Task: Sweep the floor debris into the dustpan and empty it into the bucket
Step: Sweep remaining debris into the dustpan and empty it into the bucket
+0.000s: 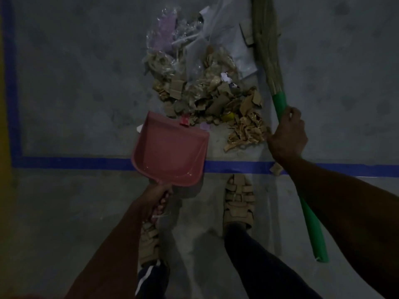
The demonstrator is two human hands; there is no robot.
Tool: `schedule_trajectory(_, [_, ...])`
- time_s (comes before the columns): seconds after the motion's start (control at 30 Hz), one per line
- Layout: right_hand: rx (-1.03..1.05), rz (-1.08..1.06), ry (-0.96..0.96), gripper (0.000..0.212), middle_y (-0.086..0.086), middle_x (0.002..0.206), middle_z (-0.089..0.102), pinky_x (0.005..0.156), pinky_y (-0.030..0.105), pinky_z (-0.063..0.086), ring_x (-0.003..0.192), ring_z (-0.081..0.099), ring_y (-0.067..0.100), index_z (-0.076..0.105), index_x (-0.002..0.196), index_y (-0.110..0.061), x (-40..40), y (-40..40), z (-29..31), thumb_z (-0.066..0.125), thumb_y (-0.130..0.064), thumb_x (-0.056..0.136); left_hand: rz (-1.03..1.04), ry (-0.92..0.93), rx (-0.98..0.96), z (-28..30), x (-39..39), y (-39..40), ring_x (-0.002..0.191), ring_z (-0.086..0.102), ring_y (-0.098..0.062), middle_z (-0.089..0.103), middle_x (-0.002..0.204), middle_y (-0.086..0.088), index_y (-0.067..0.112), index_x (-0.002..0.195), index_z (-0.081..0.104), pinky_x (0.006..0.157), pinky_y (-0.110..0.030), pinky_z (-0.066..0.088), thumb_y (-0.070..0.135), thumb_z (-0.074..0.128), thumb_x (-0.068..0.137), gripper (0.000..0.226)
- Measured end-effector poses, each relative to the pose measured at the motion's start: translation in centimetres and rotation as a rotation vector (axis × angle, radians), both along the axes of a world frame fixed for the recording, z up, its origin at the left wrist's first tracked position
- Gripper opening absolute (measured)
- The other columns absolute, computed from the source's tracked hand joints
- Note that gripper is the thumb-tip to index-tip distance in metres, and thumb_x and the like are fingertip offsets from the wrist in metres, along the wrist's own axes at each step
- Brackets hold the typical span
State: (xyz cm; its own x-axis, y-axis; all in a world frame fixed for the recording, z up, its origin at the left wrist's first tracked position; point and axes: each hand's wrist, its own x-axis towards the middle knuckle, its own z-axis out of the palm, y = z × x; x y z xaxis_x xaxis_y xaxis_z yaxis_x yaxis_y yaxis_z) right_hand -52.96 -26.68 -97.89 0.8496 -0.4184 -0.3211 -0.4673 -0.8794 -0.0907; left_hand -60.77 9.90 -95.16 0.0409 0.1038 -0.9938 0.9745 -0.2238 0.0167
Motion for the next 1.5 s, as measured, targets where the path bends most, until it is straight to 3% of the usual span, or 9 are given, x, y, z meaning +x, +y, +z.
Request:
schedule_trajectory(0.1, [0.023, 0.098, -0.008, 0.069, 0.013, 0.148, 0.033, 0.064, 0.037, 0.039, 0.105, 0.049, 0.038, 0.033, 0.145, -0.007, -1.2, -0.4, -1.7, 0.067, -0.021, 0.087, -0.019, 0.030, -0.008, -1.5, 1.4, -0.3, 0.030, 0.020, -0.011, 0.028, 0.044, 0.001, 0.019, 0.053, 0.039, 0.038, -0.010, 0.016, 0.017, 0.051, 0.088, 0.037])
schedule_trajectory(0.27, [0.116, 0.238, 0.045, 0.083, 0.012, 0.153, 0.032, 0.063, 0.032, 0.040, 0.110, 0.049, 0.037, 0.033, 0.149, -0.007, -3.7, 0.2, -3.3, 0.069, -0.004, 0.074, -0.087, 0.061, -0.038, -3.8, 4.0, -1.0, 0.029, 0.020, -0.011, 0.027, 0.042, 0.002, 0.019, 0.051, 0.037, 0.037, -0.010, 0.016, 0.018, 0.051, 0.089, 0.040])
schedule_trajectory(0.4, [0.190, 0.314, 0.099, 0.095, 0.013, 0.154, 0.033, 0.061, 0.034, 0.047, 0.113, 0.052, 0.036, 0.033, 0.152, -0.007, -5.9, 1.0, -4.5, 0.076, -0.003, 0.067, -0.099, 0.008, -0.034, -5.2, 5.5, -1.1, 0.030, 0.022, -0.013, 0.028, 0.043, 0.000, 0.016, 0.052, 0.040, 0.038, -0.011, 0.018, 0.016, 0.052, 0.090, 0.039])
schedule_trajectory(0.63, [0.234, 0.377, 0.123, 0.094, 0.012, 0.153, 0.034, 0.057, 0.037, 0.049, 0.113, 0.052, 0.034, 0.034, 0.151, -0.007, -7.1, 1.6, -5.0, 0.074, -0.006, 0.066, -0.166, -0.003, -0.097, -5.4, 8.3, 0.1, 0.029, 0.018, -0.013, 0.024, 0.042, 0.000, 0.014, 0.054, 0.035, 0.036, -0.013, 0.017, 0.010, 0.049, 0.090, 0.039])
schedule_trajectory(0.83, [0.219, 0.493, 0.131, 0.098, 0.018, 0.148, 0.041, 0.056, 0.031, 0.041, 0.105, 0.058, 0.038, 0.042, 0.146, -0.002, -6.7, 1.1, -3.1, 0.082, -0.003, 0.056, -0.228, -0.145, -0.107, -3.9, 10.6, 0.3, 0.031, 0.020, -0.013, 0.027, 0.044, -0.003, 0.013, 0.053, 0.039, 0.041, -0.018, 0.019, 0.006, 0.053, 0.088, 0.038])
schedule_trajectory(0.93, [0.213, 0.517, 0.141, 0.101, 0.017, 0.148, 0.041, 0.053, 0.033, 0.048, 0.103, 0.059, 0.037, 0.044, 0.145, -0.002, -6.6, 1.1, -1.5, 0.084, -0.004, 0.052, -0.232, -0.180, -0.121, -2.6, 11.1, 0.0, 0.032, 0.022, -0.013, 0.028, 0.044, -0.004, 0.013, 0.052, 0.042, 0.042, -0.019, 0.020, 0.008, 0.054, 0.088, 0.039])
schedule_trajectory(1.2, [0.199, 0.477, 0.145, 0.097, 0.013, 0.149, 0.041, 0.051, 0.031, 0.043, 0.099, 0.059, 0.034, 0.043, 0.146, -0.005, -5.6, 3.2, 6.5, 0.081, -0.006, 0.058, -0.112, -0.243, -0.189, 5.3, 11.6, -3.1, 0.035, 0.020, -0.013, 0.029, 0.048, -0.001, 0.013, 0.058, 0.041, 0.040, -0.016, 0.019, 0.011, 0.049, 0.090, 0.033])
schedule_trajectory(1.5, [0.201, 0.444, -0.012, 0.082, 0.012, 0.149, 0.042, 0.060, 0.033, 0.046, 0.112, 0.057, 0.038, 0.044, 0.146, -0.009, -4.5, 7.7, 23.1, 0.068, 0.001, 0.069, -0.047, -0.410, -0.239, 23.9, 10.7, 0.9, 0.035, 0.021, -0.014, 0.027, 0.050, -0.004, 0.013, 0.056, 0.038, 0.039, -0.019, 0.022, 0.006, 0.049, 0.090, 0.036])
